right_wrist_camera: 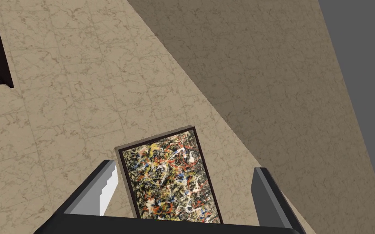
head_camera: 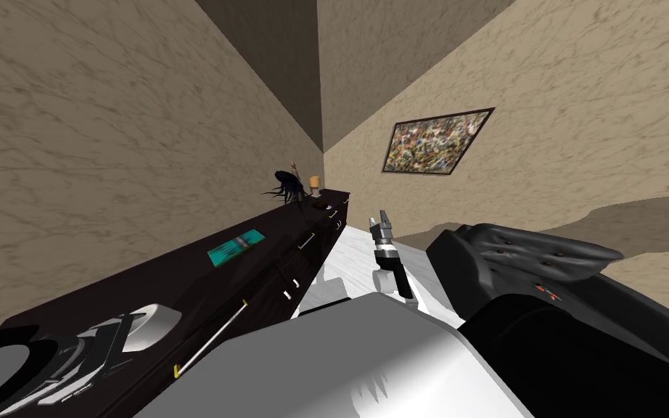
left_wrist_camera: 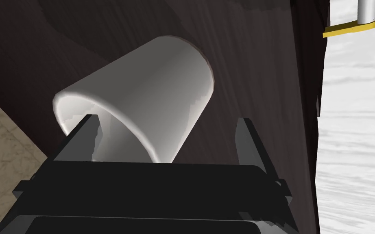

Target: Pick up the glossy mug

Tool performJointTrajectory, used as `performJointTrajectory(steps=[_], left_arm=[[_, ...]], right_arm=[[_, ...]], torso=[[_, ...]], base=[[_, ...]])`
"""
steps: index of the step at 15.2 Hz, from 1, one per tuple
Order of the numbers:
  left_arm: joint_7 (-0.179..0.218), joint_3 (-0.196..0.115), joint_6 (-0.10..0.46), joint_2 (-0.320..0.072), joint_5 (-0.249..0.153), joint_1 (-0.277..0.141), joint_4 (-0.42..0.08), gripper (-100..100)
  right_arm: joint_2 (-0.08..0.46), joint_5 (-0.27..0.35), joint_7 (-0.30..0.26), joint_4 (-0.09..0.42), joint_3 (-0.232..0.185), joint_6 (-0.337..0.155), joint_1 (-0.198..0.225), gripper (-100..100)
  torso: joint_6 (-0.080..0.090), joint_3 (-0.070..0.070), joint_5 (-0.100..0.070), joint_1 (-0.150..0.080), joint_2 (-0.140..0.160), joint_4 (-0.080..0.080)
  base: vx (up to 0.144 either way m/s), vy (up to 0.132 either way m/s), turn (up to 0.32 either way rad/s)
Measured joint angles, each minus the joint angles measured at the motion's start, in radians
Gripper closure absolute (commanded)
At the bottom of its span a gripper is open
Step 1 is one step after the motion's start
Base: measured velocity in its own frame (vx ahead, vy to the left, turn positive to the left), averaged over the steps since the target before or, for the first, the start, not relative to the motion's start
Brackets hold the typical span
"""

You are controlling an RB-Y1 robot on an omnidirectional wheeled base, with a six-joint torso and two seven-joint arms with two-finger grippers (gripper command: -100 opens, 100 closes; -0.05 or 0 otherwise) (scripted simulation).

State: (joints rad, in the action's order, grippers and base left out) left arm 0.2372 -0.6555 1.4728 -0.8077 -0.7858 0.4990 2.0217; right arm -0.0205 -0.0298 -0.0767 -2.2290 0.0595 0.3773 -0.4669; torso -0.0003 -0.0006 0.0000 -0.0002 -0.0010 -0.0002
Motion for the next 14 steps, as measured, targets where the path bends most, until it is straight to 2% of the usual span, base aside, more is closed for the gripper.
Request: performJointTrajectory(steps=[9,12,14], left_arm=[[0.033,-0.053,0.179,-0.047,-0.064,0.003,-0.033,-100],[0.040,-0.080,0.241,-0.063,-0.091,0.010,-0.045,-100],[0.046,-0.085,0.277,-0.070,-0.099,0.007,-0.053,-100]], right_arm=[[0.000,0.000,0.000,0.000,0.000,0.000,0.000,0],[0.000,0.000,0.000,0.000,0.000,0.000,0.000,0],[0.000,0.000,0.000,0.000,0.000,0.000,0.000,0]], torso=[[0.000,0.000,0.000,0.000,0.000,0.000],[0.000,0.000,0.000,0.000,0.000,0.000],[0.000,0.000,0.000,0.000,0.000,0.000]], base=[[0.020,0.008,-0.073],[0.025,0.012,-0.087],[0.017,0.010,-0.047]])
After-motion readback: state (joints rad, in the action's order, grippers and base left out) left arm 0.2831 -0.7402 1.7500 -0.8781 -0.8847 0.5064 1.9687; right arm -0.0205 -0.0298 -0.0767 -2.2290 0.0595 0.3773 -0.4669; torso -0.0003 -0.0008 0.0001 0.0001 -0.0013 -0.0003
